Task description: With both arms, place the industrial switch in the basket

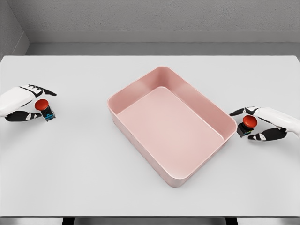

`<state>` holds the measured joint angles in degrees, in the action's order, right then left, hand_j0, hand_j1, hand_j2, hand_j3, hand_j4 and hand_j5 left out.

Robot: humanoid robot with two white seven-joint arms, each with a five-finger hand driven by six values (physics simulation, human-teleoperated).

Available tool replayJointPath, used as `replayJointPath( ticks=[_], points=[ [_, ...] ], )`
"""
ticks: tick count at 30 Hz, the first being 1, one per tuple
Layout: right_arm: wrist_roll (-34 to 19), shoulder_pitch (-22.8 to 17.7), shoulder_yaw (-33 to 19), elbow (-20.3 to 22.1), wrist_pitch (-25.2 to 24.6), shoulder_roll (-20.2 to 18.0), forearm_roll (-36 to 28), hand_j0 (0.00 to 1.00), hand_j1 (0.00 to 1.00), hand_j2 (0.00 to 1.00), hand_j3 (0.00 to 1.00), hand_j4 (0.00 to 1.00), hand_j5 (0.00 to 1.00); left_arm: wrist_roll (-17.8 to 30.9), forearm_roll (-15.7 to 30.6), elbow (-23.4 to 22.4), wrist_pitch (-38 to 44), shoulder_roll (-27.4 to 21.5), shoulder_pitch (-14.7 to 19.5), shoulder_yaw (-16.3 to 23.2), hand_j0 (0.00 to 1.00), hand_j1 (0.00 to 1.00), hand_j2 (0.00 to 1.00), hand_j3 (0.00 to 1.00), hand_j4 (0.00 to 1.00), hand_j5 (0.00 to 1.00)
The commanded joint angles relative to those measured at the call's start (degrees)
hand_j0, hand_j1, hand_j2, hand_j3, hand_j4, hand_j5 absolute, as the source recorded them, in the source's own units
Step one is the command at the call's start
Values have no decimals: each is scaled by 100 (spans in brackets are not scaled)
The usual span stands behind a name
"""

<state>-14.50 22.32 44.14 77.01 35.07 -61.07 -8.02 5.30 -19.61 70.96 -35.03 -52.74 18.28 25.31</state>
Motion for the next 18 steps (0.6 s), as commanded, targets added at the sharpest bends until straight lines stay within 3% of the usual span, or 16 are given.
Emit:
replayJointPath(
  ticks=[1, 3, 5, 13, 18],
  points=[
    [0, 0, -10, 7, -7, -10, -33, 66, 66, 66, 66, 66, 66, -3, 28, -4, 3, -8, 0, 0, 72, 72, 72, 72, 72, 72],
    [9, 0, -10, 7, -7, -10, -24, 57, 57, 57, 57, 57, 57, 6, 19, -4, 3, -8, 0, 0, 61, 61, 61, 61, 61, 61],
    [9, 0, -10, 7, -7, -10, -24, 54, 54, 54, 54, 54, 54, 76, 19, -4, 3, -8, 0, 0, 53, 53, 53, 53, 53, 53],
    [18, -9, -19, -10, -7, -19, -15, 42, 42, 42, 42, 42, 42, 120, 45, 14, 3, -8, 0, 0, 45, 45, 45, 45, 45, 45],
    [18, 26, -54, -10, -7, -63, -15, 41, 41, 41, 41, 41, 41, 120, 72, 75, 3, -8, 26, 0, 45, 45, 45, 45, 45, 45]
  ],
)
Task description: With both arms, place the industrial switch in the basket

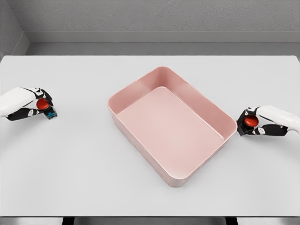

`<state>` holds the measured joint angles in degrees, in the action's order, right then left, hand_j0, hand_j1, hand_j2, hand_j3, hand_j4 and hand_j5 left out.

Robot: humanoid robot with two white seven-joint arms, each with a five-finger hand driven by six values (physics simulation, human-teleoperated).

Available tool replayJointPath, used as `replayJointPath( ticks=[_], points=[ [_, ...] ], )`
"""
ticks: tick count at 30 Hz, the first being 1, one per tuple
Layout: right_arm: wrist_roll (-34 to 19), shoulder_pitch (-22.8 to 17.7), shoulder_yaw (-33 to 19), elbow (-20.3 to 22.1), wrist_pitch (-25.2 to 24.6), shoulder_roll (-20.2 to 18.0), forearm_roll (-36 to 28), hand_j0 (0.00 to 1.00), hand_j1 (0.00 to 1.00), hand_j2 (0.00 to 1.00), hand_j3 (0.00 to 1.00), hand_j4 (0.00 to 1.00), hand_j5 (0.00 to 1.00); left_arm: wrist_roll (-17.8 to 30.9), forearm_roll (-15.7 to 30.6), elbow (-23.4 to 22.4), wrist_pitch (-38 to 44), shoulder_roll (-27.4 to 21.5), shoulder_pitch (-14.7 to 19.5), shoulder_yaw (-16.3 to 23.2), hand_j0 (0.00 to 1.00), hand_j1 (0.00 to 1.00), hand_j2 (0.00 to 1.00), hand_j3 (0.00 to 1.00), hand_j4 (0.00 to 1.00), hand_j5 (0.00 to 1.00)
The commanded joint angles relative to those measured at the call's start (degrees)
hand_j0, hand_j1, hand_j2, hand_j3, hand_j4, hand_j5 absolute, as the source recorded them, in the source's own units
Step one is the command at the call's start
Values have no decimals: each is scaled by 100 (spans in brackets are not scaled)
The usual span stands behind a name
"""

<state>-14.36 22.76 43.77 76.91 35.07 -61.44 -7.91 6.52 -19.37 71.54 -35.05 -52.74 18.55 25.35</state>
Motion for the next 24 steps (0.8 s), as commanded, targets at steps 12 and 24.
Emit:
replayJointPath(
  ticks=[12, 24],
  points=[
    [-5, 79, -193, 9, -7, -87, 62, 41, 41, 41, 41, 41, 41, -2, 249, 150, 5, -8, 123, -13, 44, 44, 44, 44, 44, 44],
    [-14, 202, -474, 35, -7, -263, 79, 41, 41, 41, 41, 41, 41, -2, 363, 369, 5, 19, 316, -39, 44, 44, 44, 44, 44, 44]
  ],
)
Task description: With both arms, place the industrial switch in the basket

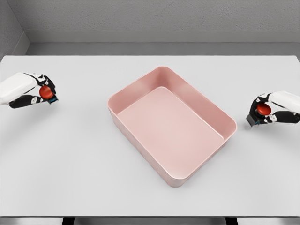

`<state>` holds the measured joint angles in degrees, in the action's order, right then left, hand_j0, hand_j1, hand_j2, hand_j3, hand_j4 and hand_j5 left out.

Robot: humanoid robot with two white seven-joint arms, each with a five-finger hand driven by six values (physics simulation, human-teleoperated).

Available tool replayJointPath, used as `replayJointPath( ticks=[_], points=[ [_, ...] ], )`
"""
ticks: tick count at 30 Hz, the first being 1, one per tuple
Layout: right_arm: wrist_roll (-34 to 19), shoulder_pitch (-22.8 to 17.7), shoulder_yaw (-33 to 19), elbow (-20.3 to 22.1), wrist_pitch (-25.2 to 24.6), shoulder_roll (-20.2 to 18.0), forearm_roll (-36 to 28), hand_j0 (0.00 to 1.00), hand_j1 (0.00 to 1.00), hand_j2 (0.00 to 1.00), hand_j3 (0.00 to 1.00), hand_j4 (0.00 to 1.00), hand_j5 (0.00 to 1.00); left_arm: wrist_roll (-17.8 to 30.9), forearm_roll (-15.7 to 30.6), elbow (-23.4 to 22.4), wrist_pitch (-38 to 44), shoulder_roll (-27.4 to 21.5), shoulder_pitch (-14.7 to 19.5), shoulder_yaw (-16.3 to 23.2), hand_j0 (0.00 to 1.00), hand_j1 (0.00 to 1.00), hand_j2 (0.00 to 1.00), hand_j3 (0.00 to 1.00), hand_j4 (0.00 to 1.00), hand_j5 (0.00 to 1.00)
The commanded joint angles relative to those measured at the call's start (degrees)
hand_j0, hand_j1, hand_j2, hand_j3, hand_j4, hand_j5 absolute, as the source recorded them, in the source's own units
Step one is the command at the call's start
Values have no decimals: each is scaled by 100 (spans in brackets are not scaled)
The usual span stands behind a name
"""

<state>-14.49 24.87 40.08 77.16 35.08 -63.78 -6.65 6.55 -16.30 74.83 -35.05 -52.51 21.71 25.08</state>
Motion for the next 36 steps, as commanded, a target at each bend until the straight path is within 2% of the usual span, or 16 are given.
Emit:
replayJointPath(
  ticks=[1, 5, 8, 13, 14, 16, 25, 32, 36],
  points=[
    [-1, 0, -123, 18, -8, -47, -46, 41, 41, 41, 41, 41, 41, -4, 83, 76, 5, -5, 0, -12, 44, 44, 44, 44, 44, 44],
    [-1, 18, -282, 361, -8, -205, -29, 41, 41, 41, 41, 41, 41, -4, 145, 146, 5, 4, 79, -12, 44, 44, 44, 44, 44, 44],
    [-1, 35, -378, 387, -8, -240, -29, 41, 41, 41, 41, 41, 41, -4, 154, 190, 5, 4, 141, -12, 44, 44, 44, 44, 44, 44],
    [-1, 105, -422, 827, -8, -284, 68, 41, 41, 41, 41, 41, 41, -4, 154, 357, 5, 136, 246, -12, 44, 44, 44, 44, 44, 44],
    [-1, 158, -431, 1020, -8, -293, 129, 41, 41, 41, 41, 41, 41, -4, 154, 427, 5, 145, 255, -12, 44, 44, 44, 44, 44, 44],
    [-1, 255, -422, 1117, -8, -302, 121, 41, 41, 41, 41, 41, 41, -4, 154, 454, 5, 197, 290, -12, 44, 44, 44, 44, 44, 44],
    [-1, 281, -414, 1995, -8, -267, 112, 41, 41, 41, 41, 41, 41, -4, 162, 823, 5, 346, 413, -12, 44, 44, 44, 44, 44, 44],
    [-1, 395, -361, 2084, -8, -100, 156, 42, 42, 42, 42, 42, 42, -4, 154, 1043, 5, 487, 483, 23, 44, 44, 44, 44, 44, 44],
    [-1, 396, -361, 2145, -8, 234, 402, 41, 41, 41, 41, 41, 41, 4, 145, 1306, 5, 549, 492, 23, 44, 44, 44, 44, 44, 44]
  ],
)
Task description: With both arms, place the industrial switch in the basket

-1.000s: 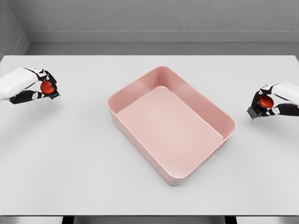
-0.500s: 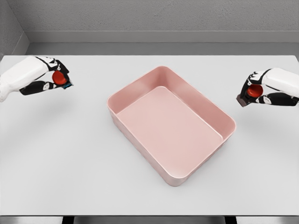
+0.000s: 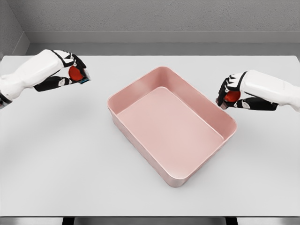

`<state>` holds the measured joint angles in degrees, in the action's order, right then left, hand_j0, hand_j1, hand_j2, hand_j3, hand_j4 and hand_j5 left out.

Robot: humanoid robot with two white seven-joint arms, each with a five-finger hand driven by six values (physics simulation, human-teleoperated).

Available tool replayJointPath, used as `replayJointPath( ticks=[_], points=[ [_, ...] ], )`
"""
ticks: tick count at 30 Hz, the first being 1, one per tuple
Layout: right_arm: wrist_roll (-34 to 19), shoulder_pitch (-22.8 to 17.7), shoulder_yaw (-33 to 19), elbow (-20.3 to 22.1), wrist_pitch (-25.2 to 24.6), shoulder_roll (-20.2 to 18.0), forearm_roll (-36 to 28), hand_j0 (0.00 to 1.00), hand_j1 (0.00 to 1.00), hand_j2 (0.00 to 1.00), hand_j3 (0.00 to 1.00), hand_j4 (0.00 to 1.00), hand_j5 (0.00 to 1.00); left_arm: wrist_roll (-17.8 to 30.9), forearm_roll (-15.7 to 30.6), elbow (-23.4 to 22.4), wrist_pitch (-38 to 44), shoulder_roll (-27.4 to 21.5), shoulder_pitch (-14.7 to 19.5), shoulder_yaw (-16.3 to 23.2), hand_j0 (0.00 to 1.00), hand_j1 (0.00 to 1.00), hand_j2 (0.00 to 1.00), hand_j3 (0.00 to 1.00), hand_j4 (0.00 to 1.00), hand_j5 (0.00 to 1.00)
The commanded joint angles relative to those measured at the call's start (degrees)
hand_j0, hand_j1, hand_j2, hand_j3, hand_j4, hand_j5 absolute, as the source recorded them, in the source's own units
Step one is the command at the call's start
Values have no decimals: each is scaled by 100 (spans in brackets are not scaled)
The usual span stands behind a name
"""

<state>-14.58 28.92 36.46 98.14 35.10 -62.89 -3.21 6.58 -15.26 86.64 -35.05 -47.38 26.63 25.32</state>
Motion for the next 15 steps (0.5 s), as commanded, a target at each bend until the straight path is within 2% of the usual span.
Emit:
replayJointPath(
  ticks=[1, 10, 13, 14, 15],
  points=[
    [-1, -9, 1, 64, -10, 207, 110, 41, 41, 41, 41, 41, 41, 2, 40, 160, 5, 36, 0, -1, 44, 44, 44, 44, 44, 44],
    [-9, 88, 63, 64, -10, 1033, 619, 42, 42, 42, 42, 42, 42, 37, 32, 353, 5, 221, 26, 8, 44, 44, 44, 44, 44, 44],
    [-9, 132, 177, 64, -10, 1165, 663, 43, 43, 43, 43, 43, 43, 37, 14, 380, 5, 300, 35, 16, 44, 44, 44, 44, 44, 44],
    [-1, 158, 221, 64, -10, 1227, 769, 47, 47, 47, 47, 47, 47, 37, 5, 406, 5, 309, 35, 16, 44, 44, 44, 44, 44, 44],
    [-1, 167, 221, 64, -10, 1271, 786, 63, 63, 63, 63, 63, 63, 37, 5, 415, 5, 352, 35, 16, 44, 44, 44, 44, 44, 44]
  ],
)
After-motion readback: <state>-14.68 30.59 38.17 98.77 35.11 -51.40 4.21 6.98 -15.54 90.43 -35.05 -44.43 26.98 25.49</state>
